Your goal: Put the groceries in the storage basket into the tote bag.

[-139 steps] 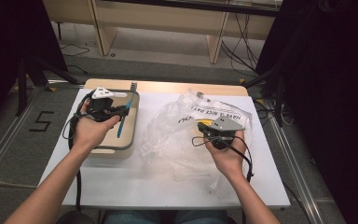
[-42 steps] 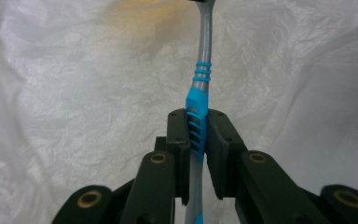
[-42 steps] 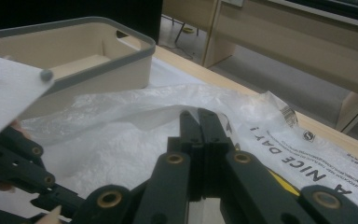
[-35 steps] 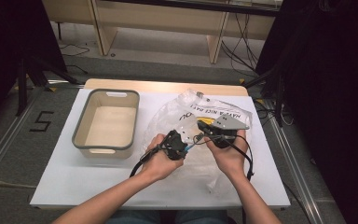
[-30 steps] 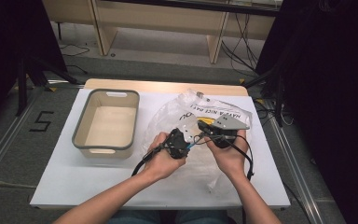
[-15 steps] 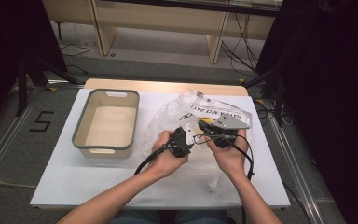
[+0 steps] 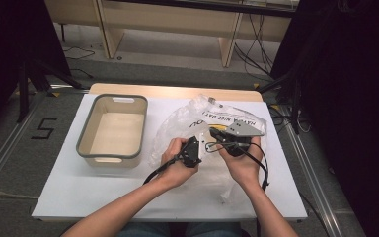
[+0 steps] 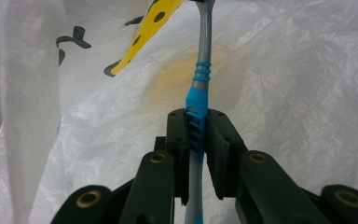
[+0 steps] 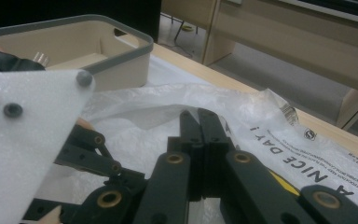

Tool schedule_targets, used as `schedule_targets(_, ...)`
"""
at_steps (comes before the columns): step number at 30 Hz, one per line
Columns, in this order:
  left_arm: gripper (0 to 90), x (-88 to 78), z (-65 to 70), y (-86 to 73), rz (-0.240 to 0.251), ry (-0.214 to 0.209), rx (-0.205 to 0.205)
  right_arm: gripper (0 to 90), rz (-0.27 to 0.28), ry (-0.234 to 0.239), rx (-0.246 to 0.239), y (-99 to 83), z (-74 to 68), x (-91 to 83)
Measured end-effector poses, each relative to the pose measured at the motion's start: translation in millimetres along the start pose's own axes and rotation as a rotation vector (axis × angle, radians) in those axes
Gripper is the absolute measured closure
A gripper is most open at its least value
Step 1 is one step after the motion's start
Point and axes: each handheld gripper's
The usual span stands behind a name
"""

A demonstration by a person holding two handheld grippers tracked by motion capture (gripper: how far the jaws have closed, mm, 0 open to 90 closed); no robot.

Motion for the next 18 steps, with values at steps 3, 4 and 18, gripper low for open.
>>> schedule_targets(3,79.3,2.7,0.3,-0.5,0.009,0.008,0.016,90.0,-0.001,0.000,-0.001,-0.1,0.5,-0.1)
schedule_targets(4,79.3,3.7,0.3,-0.6,0.010,0.010,0.022,90.0,-0.002,0.000,-0.001,-0.1,0.6,-0.3)
schedule_targets(18,46.6,-34.1,1.4,-8.7,0.085,-0.077,-0.010,90.0,-0.017,-0.006,0.009,-4.5,3.0,-0.9)
Point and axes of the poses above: each handheld gripper's, and its own axes: x roughly forward along the jaws, y roughly out of its top, z roughly to its right, and after that the axes turned 12 degrees about -x, right-handed
